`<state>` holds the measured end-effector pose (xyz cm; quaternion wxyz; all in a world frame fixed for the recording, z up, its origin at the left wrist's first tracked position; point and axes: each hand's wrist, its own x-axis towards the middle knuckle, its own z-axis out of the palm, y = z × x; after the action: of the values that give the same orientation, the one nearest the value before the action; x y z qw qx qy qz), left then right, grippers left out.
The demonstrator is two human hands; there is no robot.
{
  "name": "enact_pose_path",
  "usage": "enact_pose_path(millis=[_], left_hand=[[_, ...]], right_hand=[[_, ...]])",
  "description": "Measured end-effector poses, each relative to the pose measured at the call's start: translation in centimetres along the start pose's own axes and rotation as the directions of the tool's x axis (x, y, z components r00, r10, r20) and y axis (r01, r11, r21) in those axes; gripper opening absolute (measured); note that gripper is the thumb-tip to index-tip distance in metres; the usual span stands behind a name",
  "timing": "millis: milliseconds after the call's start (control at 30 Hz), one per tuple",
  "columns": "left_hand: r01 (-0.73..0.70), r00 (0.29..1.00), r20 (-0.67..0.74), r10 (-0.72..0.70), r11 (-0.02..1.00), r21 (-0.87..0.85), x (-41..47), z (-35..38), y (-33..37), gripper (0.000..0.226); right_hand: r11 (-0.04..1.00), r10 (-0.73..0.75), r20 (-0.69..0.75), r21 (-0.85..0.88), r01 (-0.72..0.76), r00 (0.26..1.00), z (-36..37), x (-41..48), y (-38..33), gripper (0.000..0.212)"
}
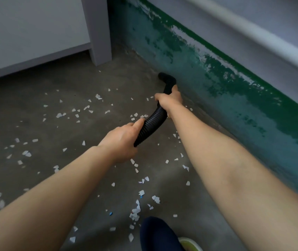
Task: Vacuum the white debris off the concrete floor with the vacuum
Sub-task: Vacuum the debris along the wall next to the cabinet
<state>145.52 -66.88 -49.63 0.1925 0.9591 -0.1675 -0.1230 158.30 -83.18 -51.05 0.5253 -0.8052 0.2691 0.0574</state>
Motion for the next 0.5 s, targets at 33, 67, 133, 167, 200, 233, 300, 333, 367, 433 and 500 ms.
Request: enact_pose_path(millis=[33,67,133,167,200,233,300,333,367,433,500], left_hand=[[-0.002,1.0,0.001,0.002,1.0,0.0,0.2,0.1,0.0,0.083],[-0.003,1.0,0.004,0.003,1.0,0.0,0.4,0.2,0.0,0.084],[-0.004,1.0,0.002,0.004,1.0,-0.004,0.6,0.4,-0.2,0.085],[-0.005,1.0,-0.005,0.005,1.0,-0.006,0.6,0.4,-0.5,0.085],[-0.005,1.0,-0.012,0.005,1.0,-0.008,0.6,0.4,-0.7,0.085],[-0.004,1.0,-0.015,0.004,1.0,-0.011,0.5,0.4,-0.9,0.085],[-0.008,1.0,-0.024,0.008,1.0,-0.013,0.4,0.4,-1.2,0.086],[-0.01,1.0,-0.027,0.01,1.0,-0.011,0.3,0.4,-1.2,0.086],[-0.007,1.0,-0.029,0.006,1.0,-0.012,0.3,0.5,-1.2,0.086],[0.012,0.999,-0.031,-0.012,1.0,-0.027,0.6,0.4,-1.1,0.085],[0.026,0.999,-0.032,-0.027,0.999,-0.047,1.1,0.2,-0.9,0.083]], right_hand=[[1.0,0.006,-0.006,0.005,-0.006,1.0,-0.1,0.2,0.1,0.101],[1.0,0.011,-0.006,0.005,-0.011,1.0,-0.2,0.5,0.2,0.101],[1.0,0.014,-0.001,-0.001,-0.014,1.0,-0.1,0.7,0.3,0.1],[1.0,0.012,0.002,0.0,-0.012,1.0,0.0,0.8,0.2,0.1],[1.0,0.012,0.006,0.004,-0.012,1.0,0.2,0.8,0.2,0.1],[1.0,0.013,0.009,0.009,-0.013,1.0,0.4,0.7,0.1,0.1],[1.0,0.003,0.014,0.002,-0.003,1.0,0.7,0.6,0.0,0.1],[1.0,-0.011,0.02,-0.008,0.011,1.0,0.8,0.6,-0.2,0.1],[0.999,-0.026,0.031,-0.021,0.027,0.999,0.9,0.6,-0.4,0.1],[0.998,-0.041,0.057,-0.048,0.044,0.998,1.1,0.8,-1.1,0.099],[0.997,-0.035,0.073,-0.07,0.041,0.997,1.2,1.0,-1.7,0.097]])
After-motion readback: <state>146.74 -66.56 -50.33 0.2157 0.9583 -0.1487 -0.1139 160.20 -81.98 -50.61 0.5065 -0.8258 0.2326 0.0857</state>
